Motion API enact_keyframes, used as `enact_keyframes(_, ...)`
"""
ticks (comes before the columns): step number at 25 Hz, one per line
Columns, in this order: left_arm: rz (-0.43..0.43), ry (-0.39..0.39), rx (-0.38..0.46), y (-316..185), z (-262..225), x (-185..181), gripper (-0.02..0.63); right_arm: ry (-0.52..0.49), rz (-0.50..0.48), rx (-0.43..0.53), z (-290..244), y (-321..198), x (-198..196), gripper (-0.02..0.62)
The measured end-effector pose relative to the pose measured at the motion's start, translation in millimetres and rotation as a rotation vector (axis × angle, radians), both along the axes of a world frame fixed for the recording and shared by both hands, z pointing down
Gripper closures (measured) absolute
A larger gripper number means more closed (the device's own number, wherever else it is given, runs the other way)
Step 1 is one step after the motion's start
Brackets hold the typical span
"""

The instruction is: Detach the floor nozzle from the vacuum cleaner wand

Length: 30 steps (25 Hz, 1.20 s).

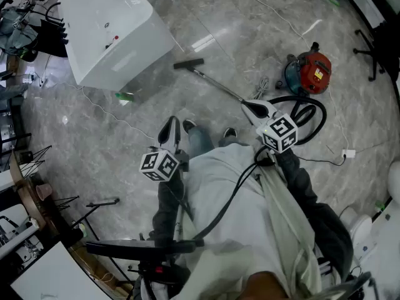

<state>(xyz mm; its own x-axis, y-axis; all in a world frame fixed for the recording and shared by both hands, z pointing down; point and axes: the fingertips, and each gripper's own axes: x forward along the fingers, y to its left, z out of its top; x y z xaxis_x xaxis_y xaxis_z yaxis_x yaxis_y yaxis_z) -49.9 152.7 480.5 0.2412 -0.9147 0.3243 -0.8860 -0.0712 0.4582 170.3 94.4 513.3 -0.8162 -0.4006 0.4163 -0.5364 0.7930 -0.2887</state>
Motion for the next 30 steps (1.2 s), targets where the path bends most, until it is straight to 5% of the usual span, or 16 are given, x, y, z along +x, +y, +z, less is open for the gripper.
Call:
enact_keyframes(11, 0.062, -0.004, 0.011, -14.6, -1.9, 12.7, 0.601, -0.045, 0.086, 0.006, -9.1, 0.3, 21.9, 0.597)
enact_keyframes(17, 0.052, 0.003, -0.008, -9.4, 7.8, 6.6, 0.601, -0.101, 0.075, 0.083, -24.7, 8.6, 19.9, 0.597)
enact_keyframes(25, 0.011, 0.027, -0.035, -20.2, 24.0, -8.4, 0.601, -0.022, 0.012, 0.035, -1.8, -16.3, 2.9, 0.597)
enact_keyframes(30, 0.005, 0.060, -0.081, -53.8, 43.8, -39.5, 0.601, 0.167, -0.046, -0.009, 31.8, -35.1, -30.6, 0.597)
